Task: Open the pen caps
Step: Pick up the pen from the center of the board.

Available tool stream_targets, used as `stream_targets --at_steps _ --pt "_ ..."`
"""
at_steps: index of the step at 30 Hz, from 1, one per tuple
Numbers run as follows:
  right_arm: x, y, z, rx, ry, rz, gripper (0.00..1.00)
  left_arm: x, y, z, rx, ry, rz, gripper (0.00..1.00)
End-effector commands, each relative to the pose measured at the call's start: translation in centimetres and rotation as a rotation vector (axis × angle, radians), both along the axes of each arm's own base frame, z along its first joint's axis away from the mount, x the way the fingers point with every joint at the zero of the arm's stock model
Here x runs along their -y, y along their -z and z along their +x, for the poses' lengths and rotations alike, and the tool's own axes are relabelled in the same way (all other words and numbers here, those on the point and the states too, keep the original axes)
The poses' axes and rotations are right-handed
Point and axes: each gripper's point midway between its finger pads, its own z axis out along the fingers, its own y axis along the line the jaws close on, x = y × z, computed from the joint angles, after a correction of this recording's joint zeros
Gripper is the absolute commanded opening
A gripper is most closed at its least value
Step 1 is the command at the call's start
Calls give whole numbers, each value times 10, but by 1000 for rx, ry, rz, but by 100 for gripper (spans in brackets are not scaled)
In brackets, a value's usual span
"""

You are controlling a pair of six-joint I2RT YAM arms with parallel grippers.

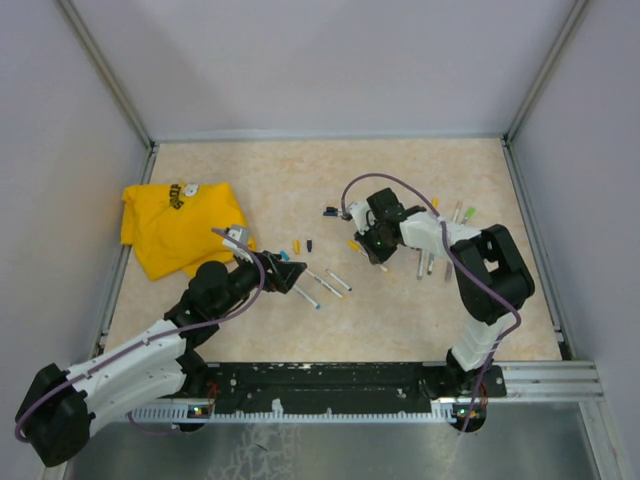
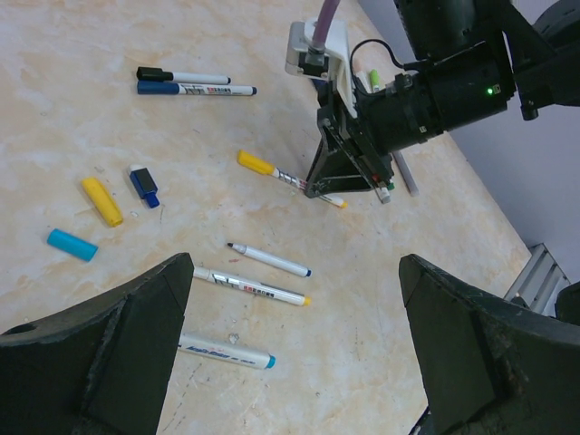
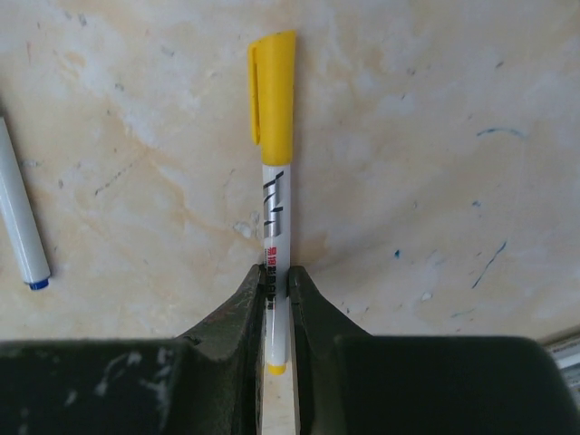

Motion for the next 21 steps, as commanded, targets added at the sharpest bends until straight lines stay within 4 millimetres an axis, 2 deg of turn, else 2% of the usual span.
stream_targets --at_steps 1,11,21 --pt "11 -9 -12 16 -32 -18 7 1 -2 0 3 3 -13 100" --pt "14 4 -15 -14 -37 -51 11 4 -2 -1 -6 15 -28 100" --pt "12 8 -14 -11 -42 -77 19 5 0 -2 -14 21 -37 100"
